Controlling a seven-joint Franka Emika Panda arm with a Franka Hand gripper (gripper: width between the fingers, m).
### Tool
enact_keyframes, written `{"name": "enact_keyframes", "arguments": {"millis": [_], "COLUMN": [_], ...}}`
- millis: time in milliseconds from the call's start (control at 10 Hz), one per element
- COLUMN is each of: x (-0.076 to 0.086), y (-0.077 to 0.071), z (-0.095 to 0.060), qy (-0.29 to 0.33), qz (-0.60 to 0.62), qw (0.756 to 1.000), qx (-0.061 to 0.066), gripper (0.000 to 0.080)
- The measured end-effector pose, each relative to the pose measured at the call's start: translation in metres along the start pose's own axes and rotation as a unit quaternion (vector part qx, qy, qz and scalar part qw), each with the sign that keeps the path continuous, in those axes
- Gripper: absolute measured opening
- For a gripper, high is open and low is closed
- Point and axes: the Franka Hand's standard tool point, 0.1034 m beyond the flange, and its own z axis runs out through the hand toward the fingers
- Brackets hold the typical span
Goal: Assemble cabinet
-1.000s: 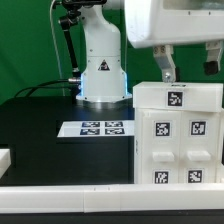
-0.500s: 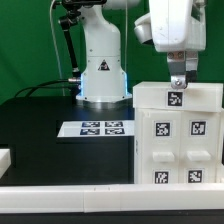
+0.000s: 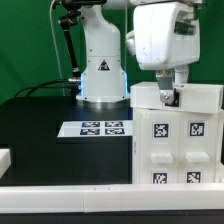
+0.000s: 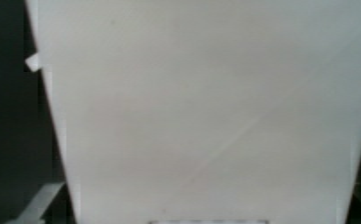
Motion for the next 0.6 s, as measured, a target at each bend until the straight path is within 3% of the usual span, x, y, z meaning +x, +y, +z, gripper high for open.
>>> {"name": "enact_keyframes", "arguments": {"millis": [400, 600], "x": [-0.0031, -0.0032], "y": [0.0017, 0.0014], "z": [0.0002, 0.0005], "qy": [0.0, 0.0], "qz": [0.032, 0.111], "qw": [0.999, 0.994], "qx": [0.0, 0.001], "gripper": [0.0557, 0.0557]}}
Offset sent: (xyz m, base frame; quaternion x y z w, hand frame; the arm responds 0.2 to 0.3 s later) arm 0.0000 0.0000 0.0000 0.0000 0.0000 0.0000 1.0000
